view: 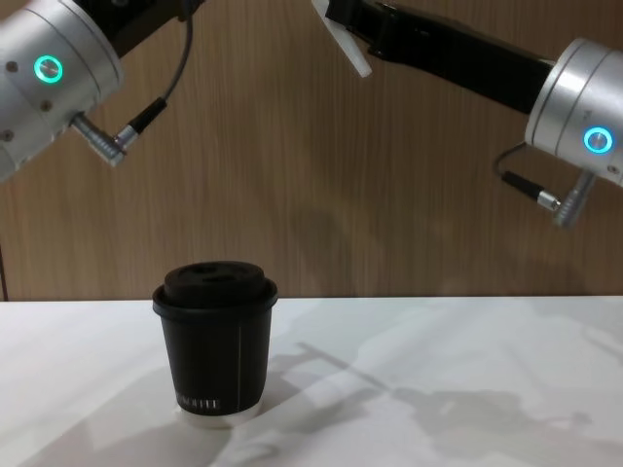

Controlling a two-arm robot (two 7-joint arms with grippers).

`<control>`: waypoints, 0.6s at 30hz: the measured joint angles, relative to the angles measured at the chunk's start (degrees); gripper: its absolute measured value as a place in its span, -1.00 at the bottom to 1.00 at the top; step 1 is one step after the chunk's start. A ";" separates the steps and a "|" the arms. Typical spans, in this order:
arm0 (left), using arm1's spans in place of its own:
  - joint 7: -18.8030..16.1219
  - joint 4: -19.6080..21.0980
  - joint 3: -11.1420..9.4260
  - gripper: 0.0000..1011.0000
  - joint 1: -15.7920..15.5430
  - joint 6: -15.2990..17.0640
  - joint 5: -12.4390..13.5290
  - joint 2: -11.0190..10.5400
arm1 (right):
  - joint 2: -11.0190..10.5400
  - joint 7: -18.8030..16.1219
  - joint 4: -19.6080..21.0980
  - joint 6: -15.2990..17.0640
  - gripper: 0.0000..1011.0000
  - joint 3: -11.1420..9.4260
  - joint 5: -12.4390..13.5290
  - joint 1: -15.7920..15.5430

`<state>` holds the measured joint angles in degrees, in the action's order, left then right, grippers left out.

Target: Pick up the straw with one hand, pass it to the other hand, and insert it into the cup.

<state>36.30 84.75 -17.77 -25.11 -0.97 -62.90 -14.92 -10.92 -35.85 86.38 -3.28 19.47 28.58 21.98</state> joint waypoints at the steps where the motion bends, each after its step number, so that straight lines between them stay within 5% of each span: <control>1: 0.00 -0.21 -0.06 0.98 -0.23 0.00 -0.04 0.08 | 0.00 0.00 0.00 0.00 -1.00 0.00 0.00 0.00; 13: 0.11 -3.52 -1.22 0.97 -2.91 0.01 -0.60 0.94 | 0.00 0.00 0.00 0.00 -1.00 0.00 0.00 0.00; 18: 0.34 -4.42 -1.61 0.75 -3.65 0.03 -0.80 1.09 | 0.00 -0.01 0.00 0.00 -1.00 0.00 0.00 0.00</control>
<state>36.64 80.33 -19.37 -28.76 -0.94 -63.69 -13.83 -10.92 -35.85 86.38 -3.28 19.47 28.58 21.98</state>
